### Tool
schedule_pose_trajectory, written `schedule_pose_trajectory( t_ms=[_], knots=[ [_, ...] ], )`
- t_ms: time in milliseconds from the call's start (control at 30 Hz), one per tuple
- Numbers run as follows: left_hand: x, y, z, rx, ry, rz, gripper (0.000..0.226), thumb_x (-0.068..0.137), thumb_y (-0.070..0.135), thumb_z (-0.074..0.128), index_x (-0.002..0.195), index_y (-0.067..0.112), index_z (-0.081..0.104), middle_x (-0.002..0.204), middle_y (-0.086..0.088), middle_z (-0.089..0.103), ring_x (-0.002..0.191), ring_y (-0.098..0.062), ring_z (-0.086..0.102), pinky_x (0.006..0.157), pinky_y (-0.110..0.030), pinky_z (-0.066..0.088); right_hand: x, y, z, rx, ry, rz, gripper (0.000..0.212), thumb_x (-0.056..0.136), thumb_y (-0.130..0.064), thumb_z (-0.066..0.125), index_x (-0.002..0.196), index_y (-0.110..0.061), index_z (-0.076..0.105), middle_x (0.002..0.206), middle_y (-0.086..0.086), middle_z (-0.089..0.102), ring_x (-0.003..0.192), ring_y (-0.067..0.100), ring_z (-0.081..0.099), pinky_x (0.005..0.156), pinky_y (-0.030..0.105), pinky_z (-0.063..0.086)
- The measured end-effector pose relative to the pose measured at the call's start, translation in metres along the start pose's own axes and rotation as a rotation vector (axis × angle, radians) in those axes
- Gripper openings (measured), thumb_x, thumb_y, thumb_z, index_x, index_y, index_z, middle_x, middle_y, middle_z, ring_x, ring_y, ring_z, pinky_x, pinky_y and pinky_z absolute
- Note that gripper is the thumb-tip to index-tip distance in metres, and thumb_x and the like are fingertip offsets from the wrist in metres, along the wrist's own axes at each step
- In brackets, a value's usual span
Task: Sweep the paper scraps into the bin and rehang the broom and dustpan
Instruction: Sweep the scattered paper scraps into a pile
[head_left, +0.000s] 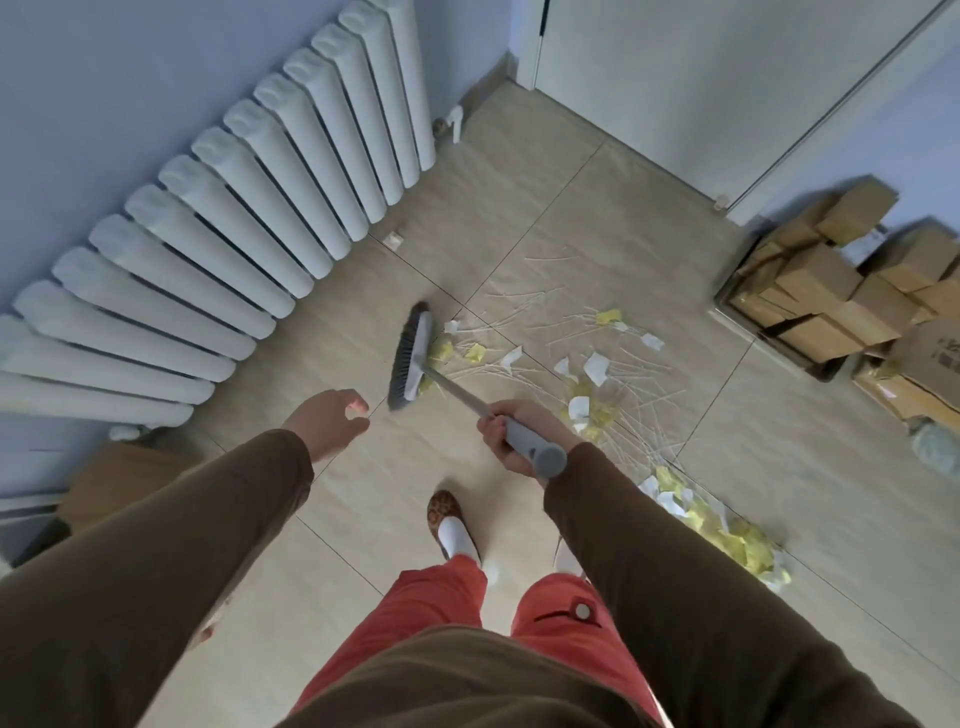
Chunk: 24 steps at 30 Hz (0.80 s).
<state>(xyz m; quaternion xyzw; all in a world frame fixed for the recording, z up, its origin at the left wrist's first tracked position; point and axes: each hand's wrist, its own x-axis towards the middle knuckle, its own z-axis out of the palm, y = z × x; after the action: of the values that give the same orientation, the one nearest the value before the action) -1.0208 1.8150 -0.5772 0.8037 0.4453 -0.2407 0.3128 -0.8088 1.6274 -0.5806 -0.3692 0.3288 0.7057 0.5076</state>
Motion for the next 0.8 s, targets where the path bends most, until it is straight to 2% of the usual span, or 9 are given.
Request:
schedule_pose_trajectory(
  t_ms=[133, 333, 433, 500, 600, 633, 700, 800],
  knots=[
    [0.013, 0.016, -0.007, -0.035, -0.03, 0.059, 0.03, 0.095, 0.026, 0.058, 0.123, 0.017, 0.063, 0.134, -0.005, 0.061, 0.124, -0.024, 0.056, 0.104, -0.034, 0.041, -0.046, 0.009, -0.024, 0.053, 0.128, -0.098, 0.005, 0.101, -0.013, 0.044, 0.1, -0.009, 0.041, 0.074, 0.003, 0.042, 0.036, 0.007, 0.046, 0.032, 0.016, 0.043],
    [0.023, 0.041, -0.013, -0.101, -0.048, 0.154, 0.028, 0.095, 0.024, 0.058, 0.122, 0.016, 0.063, 0.132, -0.003, 0.062, 0.123, -0.022, 0.056, 0.101, -0.032, 0.041, -0.109, 0.054, -0.021, 0.01, 0.227, -0.196, 0.007, 0.102, -0.013, 0.045, 0.094, -0.012, 0.045, 0.068, 0.005, 0.045, 0.033, 0.006, 0.043, 0.029, 0.017, 0.039],
    [0.026, 0.042, -0.015, -0.154, -0.071, 0.178, 0.027, 0.096, 0.023, 0.059, 0.12, 0.015, 0.064, 0.128, -0.004, 0.064, 0.119, -0.022, 0.059, 0.101, -0.032, 0.044, -0.126, 0.063, -0.015, -0.09, 0.193, -0.181, 0.007, 0.1, -0.016, 0.048, 0.097, -0.014, 0.053, 0.061, 0.004, 0.047, 0.032, 0.009, 0.043, 0.031, 0.018, 0.038],
    [0.029, 0.038, -0.02, -0.196, -0.078, 0.157, 0.02, 0.094, 0.024, 0.06, 0.113, 0.02, 0.065, 0.122, -0.005, 0.066, 0.114, -0.021, 0.061, 0.097, -0.032, 0.047, -0.124, 0.058, -0.007, -0.127, 0.143, -0.145, 0.006, 0.095, -0.018, 0.054, 0.095, -0.015, 0.06, 0.067, 0.004, 0.044, 0.034, 0.009, 0.043, 0.031, 0.019, 0.038],
    [0.037, 0.032, -0.029, -0.265, -0.064, 0.107, 0.018, 0.092, 0.024, 0.06, 0.109, 0.023, 0.065, 0.117, -0.005, 0.068, 0.108, -0.021, 0.063, 0.091, -0.032, 0.047, -0.094, 0.033, 0.019, -0.034, 0.042, -0.168, 0.022, 0.098, -0.011, 0.049, 0.118, -0.016, 0.056, 0.069, 0.007, 0.048, 0.035, 0.008, 0.043, 0.029, 0.018, 0.038],
    [0.04, 0.03, -0.031, -0.271, -0.057, 0.102, 0.02, 0.092, 0.024, 0.06, 0.111, 0.022, 0.065, 0.116, -0.004, 0.068, 0.108, -0.02, 0.063, 0.091, -0.032, 0.047, -0.08, 0.021, 0.032, -0.026, -0.002, -0.16, 0.019, 0.1, -0.012, 0.046, 0.118, -0.016, 0.053, 0.068, 0.006, 0.049, 0.035, 0.007, 0.043, 0.029, 0.017, 0.038],
    [0.048, 0.027, -0.036, -0.273, -0.053, 0.094, 0.02, 0.094, 0.024, 0.06, 0.113, 0.022, 0.065, 0.115, -0.001, 0.068, 0.11, -0.019, 0.062, 0.091, -0.03, 0.045, -0.048, -0.006, 0.059, -0.037, -0.08, -0.137, 0.005, 0.102, -0.013, 0.046, 0.107, -0.016, 0.047, 0.068, 0.005, 0.049, 0.036, 0.005, 0.043, 0.03, 0.016, 0.039],
    [0.064, 0.029, -0.042, -0.292, -0.05, 0.052, 0.024, 0.094, 0.022, 0.061, 0.117, 0.019, 0.064, 0.114, 0.0, 0.068, 0.107, -0.017, 0.062, 0.087, -0.03, 0.045, 0.008, -0.058, 0.09, -0.021, -0.131, -0.098, 0.006, 0.1, -0.011, 0.045, 0.095, -0.013, 0.043, 0.069, 0.004, 0.046, 0.038, 0.004, 0.044, 0.033, 0.015, 0.042]
  ],
)
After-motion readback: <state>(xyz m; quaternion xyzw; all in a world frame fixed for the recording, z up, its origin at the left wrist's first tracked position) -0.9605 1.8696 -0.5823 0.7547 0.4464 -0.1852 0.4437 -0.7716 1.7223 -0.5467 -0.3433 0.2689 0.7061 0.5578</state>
